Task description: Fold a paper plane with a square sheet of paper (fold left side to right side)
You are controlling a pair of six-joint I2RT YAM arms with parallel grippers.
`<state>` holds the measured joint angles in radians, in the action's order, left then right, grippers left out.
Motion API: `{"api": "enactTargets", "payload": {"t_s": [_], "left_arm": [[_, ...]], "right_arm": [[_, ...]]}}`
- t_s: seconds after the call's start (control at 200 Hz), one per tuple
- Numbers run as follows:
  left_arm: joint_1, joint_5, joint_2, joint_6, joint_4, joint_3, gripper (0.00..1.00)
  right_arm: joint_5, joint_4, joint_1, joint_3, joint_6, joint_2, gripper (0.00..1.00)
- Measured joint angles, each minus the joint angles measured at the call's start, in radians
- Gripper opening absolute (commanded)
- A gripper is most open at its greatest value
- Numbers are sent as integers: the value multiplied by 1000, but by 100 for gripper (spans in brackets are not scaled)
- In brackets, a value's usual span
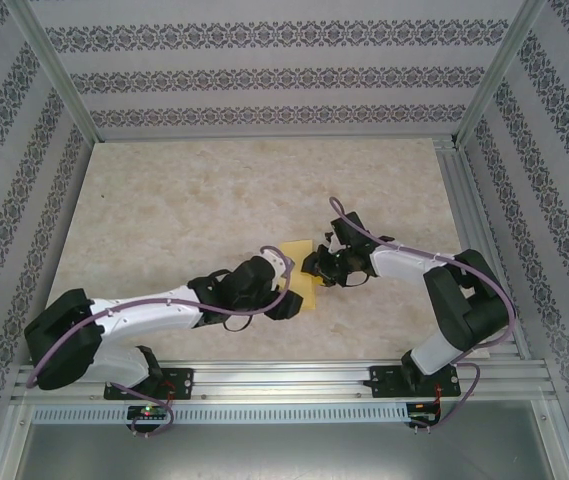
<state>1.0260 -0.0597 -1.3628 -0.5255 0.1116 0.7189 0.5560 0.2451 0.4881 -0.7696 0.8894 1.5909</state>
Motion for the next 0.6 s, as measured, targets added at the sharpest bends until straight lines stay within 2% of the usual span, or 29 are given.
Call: {"api": "enactTargets", "payload": {"t_s": [0.26, 0.604], "left_arm": [[99, 115, -136, 114, 46, 158, 76], [143, 216, -312, 137, 140, 261, 77]], "right_arm": [[30, 25, -13, -53, 0, 26, 27], [49, 36, -26, -55, 0, 31, 27]]}}
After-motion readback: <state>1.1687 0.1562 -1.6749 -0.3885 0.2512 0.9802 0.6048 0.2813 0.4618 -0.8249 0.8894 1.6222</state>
